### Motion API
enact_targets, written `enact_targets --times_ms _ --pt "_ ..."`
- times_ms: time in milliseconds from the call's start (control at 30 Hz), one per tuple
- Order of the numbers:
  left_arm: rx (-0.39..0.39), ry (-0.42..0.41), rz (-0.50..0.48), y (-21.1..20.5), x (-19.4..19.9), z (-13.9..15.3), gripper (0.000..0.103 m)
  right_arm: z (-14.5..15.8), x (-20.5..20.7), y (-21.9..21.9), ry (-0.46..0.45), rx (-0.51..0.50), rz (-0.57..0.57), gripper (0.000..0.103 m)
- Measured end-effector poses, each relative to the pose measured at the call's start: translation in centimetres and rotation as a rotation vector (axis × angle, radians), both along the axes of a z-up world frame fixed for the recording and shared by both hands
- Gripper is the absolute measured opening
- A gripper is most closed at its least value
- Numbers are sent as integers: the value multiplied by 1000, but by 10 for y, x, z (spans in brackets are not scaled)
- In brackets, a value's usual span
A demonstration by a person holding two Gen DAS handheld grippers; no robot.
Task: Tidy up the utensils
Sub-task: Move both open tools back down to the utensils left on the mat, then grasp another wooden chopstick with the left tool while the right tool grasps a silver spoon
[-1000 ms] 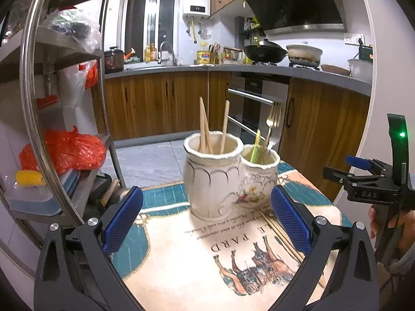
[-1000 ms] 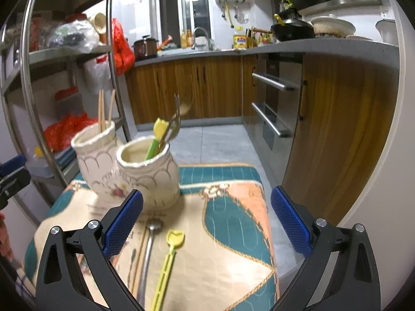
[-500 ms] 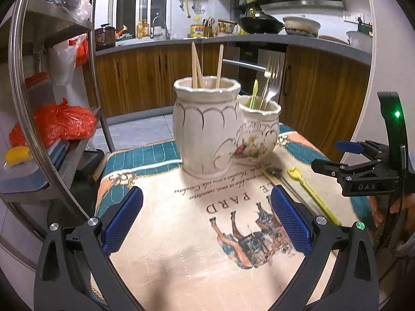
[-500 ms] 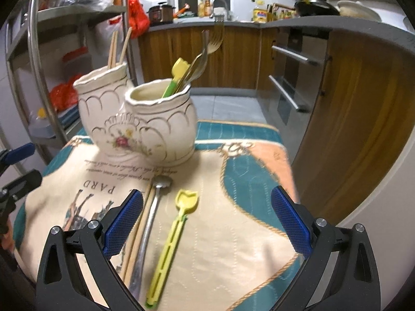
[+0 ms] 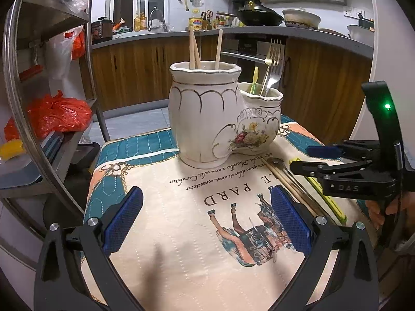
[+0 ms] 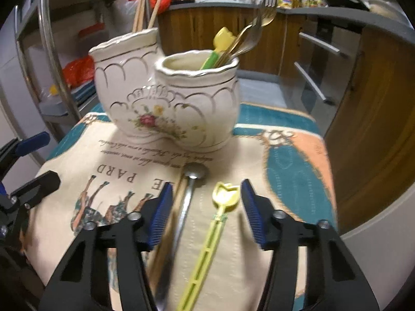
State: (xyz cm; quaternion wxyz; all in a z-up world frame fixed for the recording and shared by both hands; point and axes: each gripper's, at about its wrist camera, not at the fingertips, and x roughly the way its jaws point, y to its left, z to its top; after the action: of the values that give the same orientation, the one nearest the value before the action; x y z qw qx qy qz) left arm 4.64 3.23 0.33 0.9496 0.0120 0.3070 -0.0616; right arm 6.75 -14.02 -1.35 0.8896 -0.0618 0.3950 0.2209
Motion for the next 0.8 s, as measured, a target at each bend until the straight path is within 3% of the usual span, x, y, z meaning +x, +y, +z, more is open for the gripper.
enact_targets --times_ms 233,500,567,633,800 --pt "0 11 -10 -4 4 -4 97 -9 8 10 58 6 21 25" --pt "-4 12 -12 -5 6 -5 97 -14 20 11 117 70 20 23" --pt "-5 13 -11 -5 7 -5 97 -15 22 10 126 85 18 20" --pt "-5 15 -11 -5 8 -6 97 -16 24 9 139 109 23 8" --pt "-5 25 -12 -7 9 -8 97 -13 19 8 132 132 36 4"
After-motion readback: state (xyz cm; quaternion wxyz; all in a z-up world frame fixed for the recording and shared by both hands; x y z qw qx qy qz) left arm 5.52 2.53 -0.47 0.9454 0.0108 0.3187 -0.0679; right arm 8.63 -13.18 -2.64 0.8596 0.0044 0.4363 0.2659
